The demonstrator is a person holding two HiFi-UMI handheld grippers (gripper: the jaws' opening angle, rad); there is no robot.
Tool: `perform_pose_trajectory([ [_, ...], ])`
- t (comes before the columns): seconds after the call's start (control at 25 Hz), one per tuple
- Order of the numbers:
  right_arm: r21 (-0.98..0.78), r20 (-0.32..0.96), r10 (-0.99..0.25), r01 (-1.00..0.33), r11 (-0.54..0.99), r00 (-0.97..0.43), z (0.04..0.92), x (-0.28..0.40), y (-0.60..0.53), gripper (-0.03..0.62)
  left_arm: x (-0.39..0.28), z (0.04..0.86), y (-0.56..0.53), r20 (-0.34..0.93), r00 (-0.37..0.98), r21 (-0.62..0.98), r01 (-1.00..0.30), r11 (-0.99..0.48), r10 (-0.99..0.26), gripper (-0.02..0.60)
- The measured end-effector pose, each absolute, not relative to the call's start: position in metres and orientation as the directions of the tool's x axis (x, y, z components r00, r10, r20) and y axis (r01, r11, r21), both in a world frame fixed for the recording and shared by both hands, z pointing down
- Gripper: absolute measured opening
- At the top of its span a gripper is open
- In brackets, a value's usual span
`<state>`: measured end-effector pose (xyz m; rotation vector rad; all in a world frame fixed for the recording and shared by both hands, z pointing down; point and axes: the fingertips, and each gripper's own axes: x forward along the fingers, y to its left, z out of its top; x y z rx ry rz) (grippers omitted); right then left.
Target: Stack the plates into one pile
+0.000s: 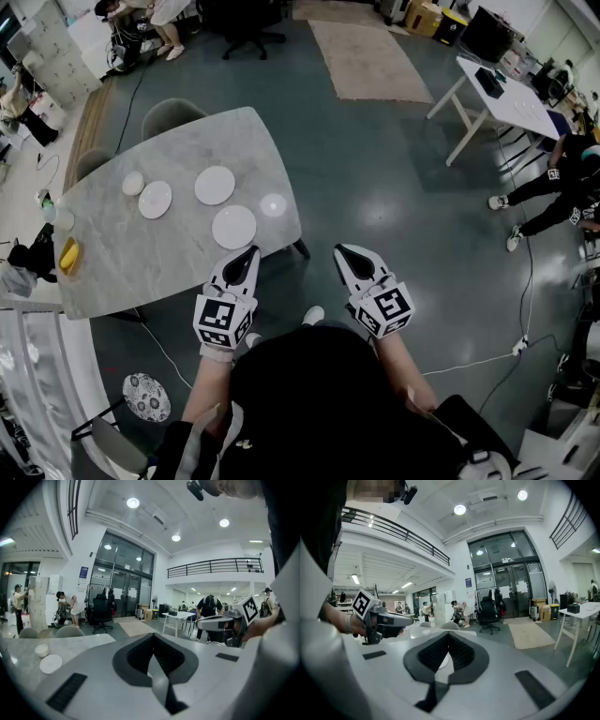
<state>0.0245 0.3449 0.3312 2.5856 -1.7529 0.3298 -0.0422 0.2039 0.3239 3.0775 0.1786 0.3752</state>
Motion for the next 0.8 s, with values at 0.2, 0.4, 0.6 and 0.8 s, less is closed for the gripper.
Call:
perform_pose_trajectory([
  [0.2,-0.12,0.182,-0.92,-0.921,-0.372,0.348,0.331,0.041,0.364,0.015,-0.019,0.323,0.228,0.243,0.963,0.051,0.112,-0.992,0.121,0.009],
  [0.4,-0.129,0.171,-0.922,-0.92,-0.371,0.348,0.333,0.064,0.374,0.015,-0.001,0.327,0.238,0.275,0.956,0.039,0.098,-0.994,0.105,0.009],
  [0.6,-0.173,0.147,-0.926,-0.913,-0.37,0.347,0.332,0.084,0.368,0.015,0.012,0.337,0.235,0.311,0.945,0.038,0.092,-0.995,0.099,0.009],
  [0.8,-0.188,0.169,-0.93,-0.916,-0.355,0.326,0.342,0.102,0.347,0.015,0.034,0.346,0.217,0.33,0.939,0.056,0.082,-0.995,0.096,0.009],
])
